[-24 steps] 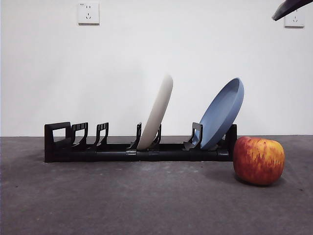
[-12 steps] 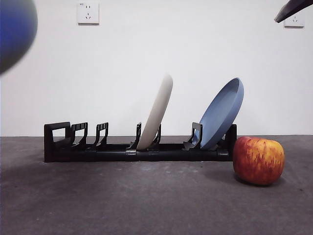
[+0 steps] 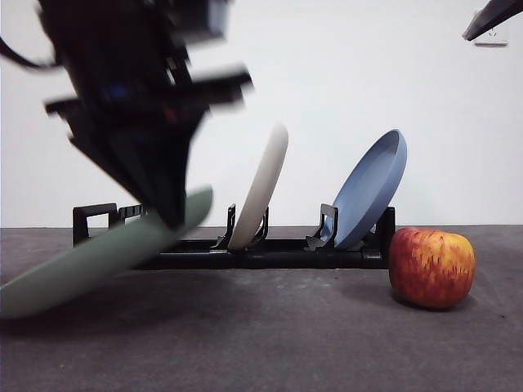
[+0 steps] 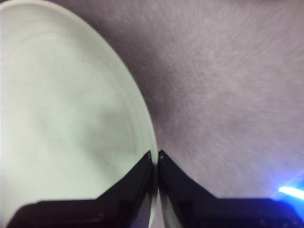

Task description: Take the green plate from the plate rack,put the plate on the table,take the apple from the table,put the apple in the plate

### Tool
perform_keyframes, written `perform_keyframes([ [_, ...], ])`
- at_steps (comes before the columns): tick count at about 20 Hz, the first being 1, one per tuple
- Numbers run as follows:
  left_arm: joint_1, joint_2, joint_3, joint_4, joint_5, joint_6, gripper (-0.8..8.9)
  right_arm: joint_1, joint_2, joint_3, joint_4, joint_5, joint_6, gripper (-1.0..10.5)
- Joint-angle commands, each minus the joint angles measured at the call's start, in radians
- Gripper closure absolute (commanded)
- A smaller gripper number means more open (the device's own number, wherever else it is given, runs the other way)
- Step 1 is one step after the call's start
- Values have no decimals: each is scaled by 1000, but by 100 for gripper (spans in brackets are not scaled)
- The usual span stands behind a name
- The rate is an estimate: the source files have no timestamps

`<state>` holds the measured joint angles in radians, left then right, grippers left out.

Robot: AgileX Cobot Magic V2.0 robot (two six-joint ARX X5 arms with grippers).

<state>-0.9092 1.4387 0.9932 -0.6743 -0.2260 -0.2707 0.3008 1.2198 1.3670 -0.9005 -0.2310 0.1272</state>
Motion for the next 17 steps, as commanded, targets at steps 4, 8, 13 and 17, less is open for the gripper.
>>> perform_keyframes([
  [4,-6,142,-3,122,0,17,822,1,0,5,2,4,4,258],
  [8,-6,196,-3,144,84,18,822,1,0,5,2,4,3,258],
  [13,-11,220,-3,142,132,19,822,1,0,5,3,4,3,257],
  [17,-11,220,-3,142,148,53,823,1,0,5,2,3,3,258],
])
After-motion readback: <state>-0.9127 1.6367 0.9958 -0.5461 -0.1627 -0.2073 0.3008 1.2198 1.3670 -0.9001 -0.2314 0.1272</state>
